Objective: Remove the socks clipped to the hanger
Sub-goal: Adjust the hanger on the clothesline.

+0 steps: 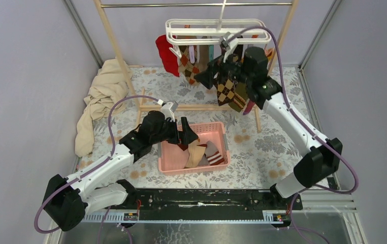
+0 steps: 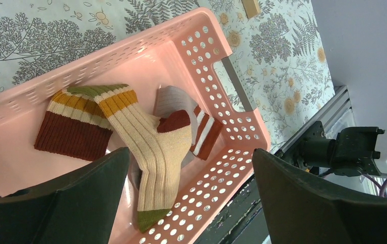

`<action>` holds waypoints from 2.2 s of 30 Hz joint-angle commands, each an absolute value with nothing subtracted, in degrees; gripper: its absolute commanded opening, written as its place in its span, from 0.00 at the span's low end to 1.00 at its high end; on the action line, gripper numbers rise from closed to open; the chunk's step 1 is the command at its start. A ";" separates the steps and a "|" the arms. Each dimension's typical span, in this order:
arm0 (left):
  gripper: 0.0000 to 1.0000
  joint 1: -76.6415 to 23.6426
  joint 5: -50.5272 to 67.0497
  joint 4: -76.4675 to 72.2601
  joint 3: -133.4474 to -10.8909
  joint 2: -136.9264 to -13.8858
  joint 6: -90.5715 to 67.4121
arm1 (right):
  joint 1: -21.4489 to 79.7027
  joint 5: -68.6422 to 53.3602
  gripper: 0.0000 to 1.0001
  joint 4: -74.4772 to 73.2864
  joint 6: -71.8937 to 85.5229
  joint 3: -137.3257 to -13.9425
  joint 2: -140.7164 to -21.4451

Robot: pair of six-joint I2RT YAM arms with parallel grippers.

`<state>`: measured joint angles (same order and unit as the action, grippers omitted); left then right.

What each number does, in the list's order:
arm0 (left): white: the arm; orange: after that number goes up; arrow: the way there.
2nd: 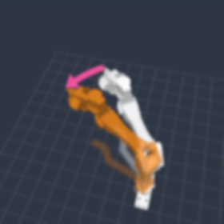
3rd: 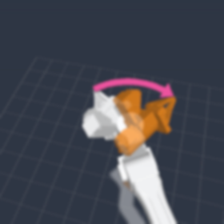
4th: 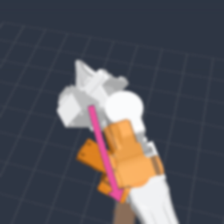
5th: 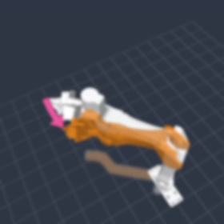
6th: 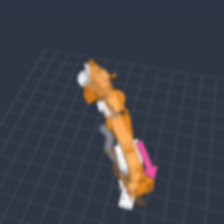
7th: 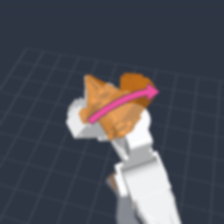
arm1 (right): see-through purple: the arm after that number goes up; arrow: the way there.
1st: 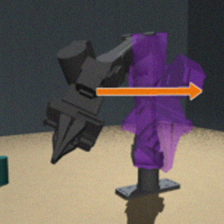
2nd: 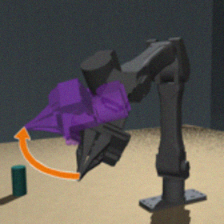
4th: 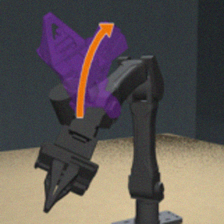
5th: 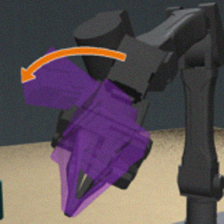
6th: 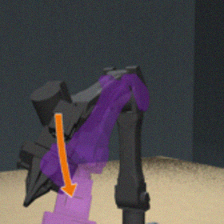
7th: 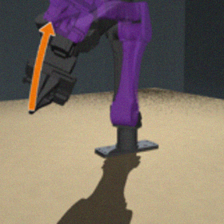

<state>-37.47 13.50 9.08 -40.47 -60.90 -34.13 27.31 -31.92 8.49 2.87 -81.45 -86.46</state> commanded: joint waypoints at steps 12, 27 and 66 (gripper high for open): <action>0.99 -37.80 13.72 6.41 -40.38 -59.41 -33.85 | 23.75 -30.82 1.00 -36.97 19.43 -112.90 -100.11; 0.99 -38.06 13.60 6.66 -39.59 -58.72 -33.89 | 21.15 -46.85 1.00 -31.37 28.14 -103.23 -93.57; 0.99 -38.54 13.26 3.08 -36.67 -59.04 -35.22 | 20.67 -60.31 1.00 -14.91 31.54 -97.29 -89.48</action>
<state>-38.22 13.52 8.05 -37.71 -59.02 -34.63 20.88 -58.81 -7.88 31.92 -93.17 -89.41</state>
